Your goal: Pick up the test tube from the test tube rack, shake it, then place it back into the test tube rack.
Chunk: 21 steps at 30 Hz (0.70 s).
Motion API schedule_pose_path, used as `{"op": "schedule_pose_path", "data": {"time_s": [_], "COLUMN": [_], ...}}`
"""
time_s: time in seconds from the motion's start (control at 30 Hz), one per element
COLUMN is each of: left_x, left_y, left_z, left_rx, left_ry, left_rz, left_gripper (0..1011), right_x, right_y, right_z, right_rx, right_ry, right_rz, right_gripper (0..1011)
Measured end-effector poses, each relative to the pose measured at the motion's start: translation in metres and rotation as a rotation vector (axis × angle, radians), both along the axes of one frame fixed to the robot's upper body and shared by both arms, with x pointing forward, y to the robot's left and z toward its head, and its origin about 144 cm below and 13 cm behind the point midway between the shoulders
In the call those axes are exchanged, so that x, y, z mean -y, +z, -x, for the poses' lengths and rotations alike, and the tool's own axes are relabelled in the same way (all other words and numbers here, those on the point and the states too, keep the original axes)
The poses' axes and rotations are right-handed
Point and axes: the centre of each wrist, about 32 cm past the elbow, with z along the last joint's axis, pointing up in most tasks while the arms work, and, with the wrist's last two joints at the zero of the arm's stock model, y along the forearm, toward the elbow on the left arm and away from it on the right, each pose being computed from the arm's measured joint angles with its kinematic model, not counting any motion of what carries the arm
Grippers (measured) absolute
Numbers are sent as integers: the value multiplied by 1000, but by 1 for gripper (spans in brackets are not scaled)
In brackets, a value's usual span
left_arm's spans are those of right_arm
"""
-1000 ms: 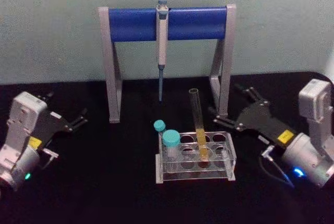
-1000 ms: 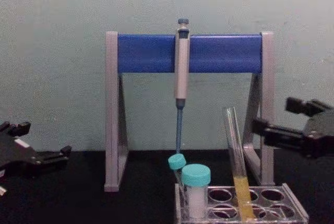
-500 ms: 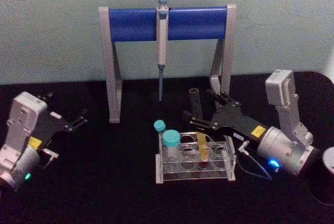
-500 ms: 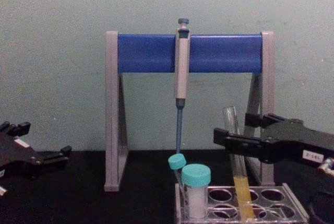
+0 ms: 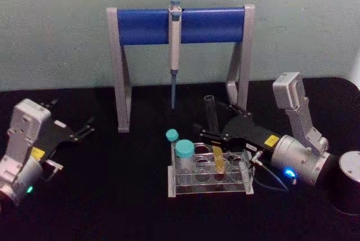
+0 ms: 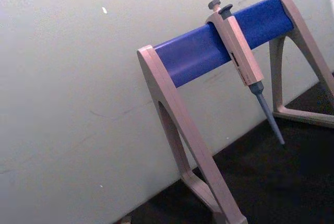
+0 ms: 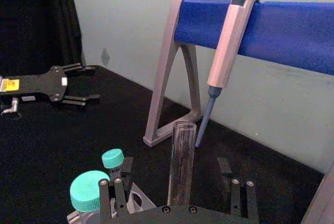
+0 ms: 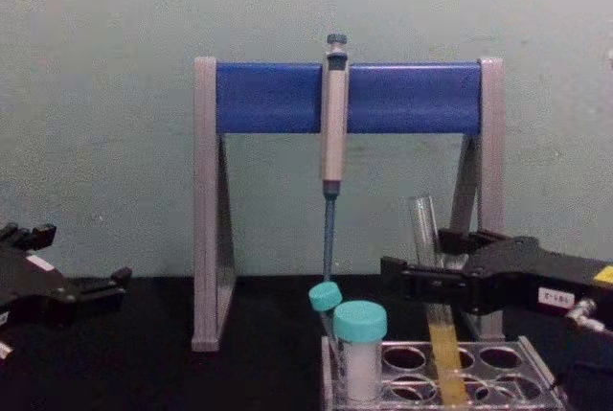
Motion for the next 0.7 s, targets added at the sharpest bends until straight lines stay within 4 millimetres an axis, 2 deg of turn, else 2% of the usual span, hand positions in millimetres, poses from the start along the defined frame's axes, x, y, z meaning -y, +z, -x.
{"op": "schedule_pose_path", "data": {"time_s": [0.7], "left_x": [0], "left_y": [0], "left_z": [0], "left_rx": [0], "left_ry": [0], "left_rz": [0], "left_gripper": [1001], "right_x": [1], "right_y": [2], "right_z": [-1], "right_rx": [-5], "right_ry": [0], "right_rz": [8], "right_gripper": [1000]}}
